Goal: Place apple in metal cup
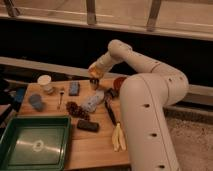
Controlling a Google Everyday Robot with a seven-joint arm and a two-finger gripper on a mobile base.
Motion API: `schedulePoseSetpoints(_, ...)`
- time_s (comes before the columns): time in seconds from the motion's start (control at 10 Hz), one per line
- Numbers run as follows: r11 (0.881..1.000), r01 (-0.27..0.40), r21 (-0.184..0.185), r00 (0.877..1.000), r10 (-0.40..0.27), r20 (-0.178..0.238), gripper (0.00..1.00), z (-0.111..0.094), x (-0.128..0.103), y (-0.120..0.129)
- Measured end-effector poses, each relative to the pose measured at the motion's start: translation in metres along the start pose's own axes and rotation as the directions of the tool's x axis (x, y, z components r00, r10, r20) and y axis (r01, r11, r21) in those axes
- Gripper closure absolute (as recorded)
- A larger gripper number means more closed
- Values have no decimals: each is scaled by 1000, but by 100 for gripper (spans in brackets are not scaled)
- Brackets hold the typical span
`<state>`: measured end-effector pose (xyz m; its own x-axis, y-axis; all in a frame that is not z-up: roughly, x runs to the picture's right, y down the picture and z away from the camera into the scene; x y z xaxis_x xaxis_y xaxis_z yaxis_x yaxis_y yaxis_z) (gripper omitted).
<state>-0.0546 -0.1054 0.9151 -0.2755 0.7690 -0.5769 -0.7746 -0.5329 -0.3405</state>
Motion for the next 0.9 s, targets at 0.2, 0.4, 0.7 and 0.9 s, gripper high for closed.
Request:
schedulePoseSetpoints(0.2,1000,-5,18,1000,5,-15,100,19,-2,-7)
schedulePoseSetpoints(0.4,998,-11,55,1000,12,-21,90,29,-8,-12)
schedulePoseSetpoints(0.7,994,-17,108,1000,18,-10,60,34,-23,-16)
schedulePoseSetpoints(0.9,992,-19,122,1000,19,-1,41,32,-29,-17)
